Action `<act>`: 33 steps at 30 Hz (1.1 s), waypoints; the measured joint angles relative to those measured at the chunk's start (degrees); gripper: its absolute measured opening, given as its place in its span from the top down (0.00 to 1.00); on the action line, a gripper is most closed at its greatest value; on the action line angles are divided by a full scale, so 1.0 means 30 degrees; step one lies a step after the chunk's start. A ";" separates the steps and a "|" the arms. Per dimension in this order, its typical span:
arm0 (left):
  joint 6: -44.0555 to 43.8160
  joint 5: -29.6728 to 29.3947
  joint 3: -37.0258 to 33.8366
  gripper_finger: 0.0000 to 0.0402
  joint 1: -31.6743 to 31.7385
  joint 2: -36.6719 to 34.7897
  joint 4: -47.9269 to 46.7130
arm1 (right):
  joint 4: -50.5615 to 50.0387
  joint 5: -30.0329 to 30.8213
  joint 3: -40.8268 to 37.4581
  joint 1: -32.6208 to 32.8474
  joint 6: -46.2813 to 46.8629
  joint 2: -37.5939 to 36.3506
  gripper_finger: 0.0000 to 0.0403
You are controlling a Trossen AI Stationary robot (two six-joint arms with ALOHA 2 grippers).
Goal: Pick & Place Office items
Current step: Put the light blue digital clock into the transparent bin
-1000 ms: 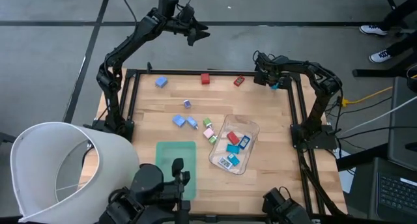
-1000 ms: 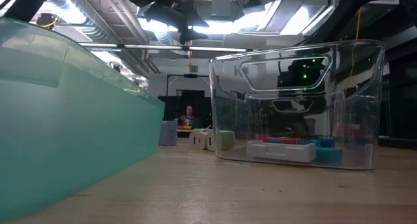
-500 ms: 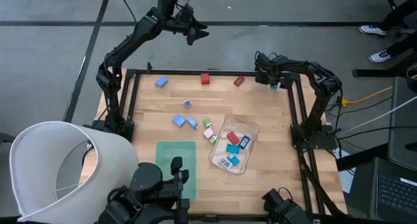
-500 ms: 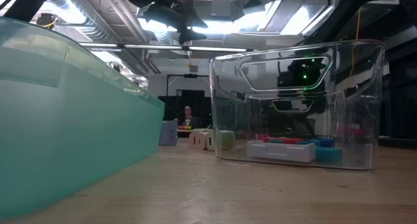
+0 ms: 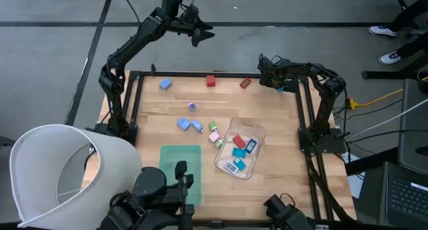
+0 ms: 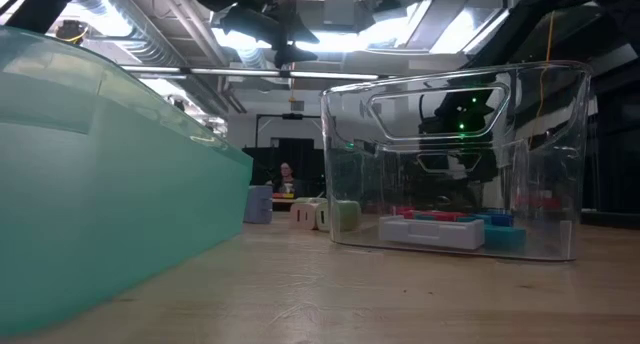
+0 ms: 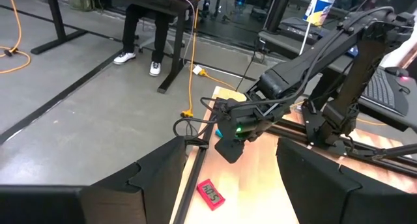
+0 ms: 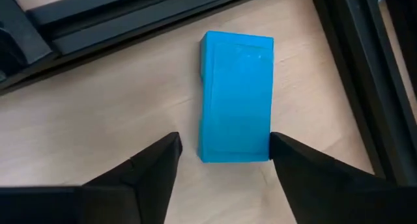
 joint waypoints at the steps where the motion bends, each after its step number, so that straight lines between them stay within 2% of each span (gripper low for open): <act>1: 0.0031 0.0007 0.0000 0.40 0.0000 0.0000 -0.0003 | 0.0013 -0.0067 0.0000 -0.0002 0.0049 0.0005 0.39; 7: 0.0134 0.0044 0.0000 0.40 0.0174 0.0000 0.0000 | 0.0070 -0.0273 0.0015 -0.0007 -0.0032 0.0027 0.46; 16: 0.0130 0.0073 0.0000 0.40 0.0393 0.0000 -0.0007 | -0.0049 -0.0289 0.0050 0.0028 -0.0209 0.0001 0.69; 21: 0.0116 0.0089 0.0000 0.40 0.0386 0.0000 -0.0013 | 0.0008 -0.0985 -0.0006 0.0036 -0.0267 0.0063 0.75; 26: 0.0040 0.0138 0.0000 0.40 0.0378 0.0000 -0.0007 | 0.0115 -0.1338 -0.0007 0.0015 -0.0580 0.0027 0.85; 29: -0.0001 0.0151 0.0000 0.40 0.0379 0.0000 -0.0007 | 0.0081 -0.1908 -0.0007 0.0019 -0.0872 -0.0049 0.87; 33: -0.0015 0.0165 0.0000 0.40 0.0372 0.0000 0.0000 | -0.0381 -0.3372 -0.0045 0.0499 -0.0571 -0.0352 0.84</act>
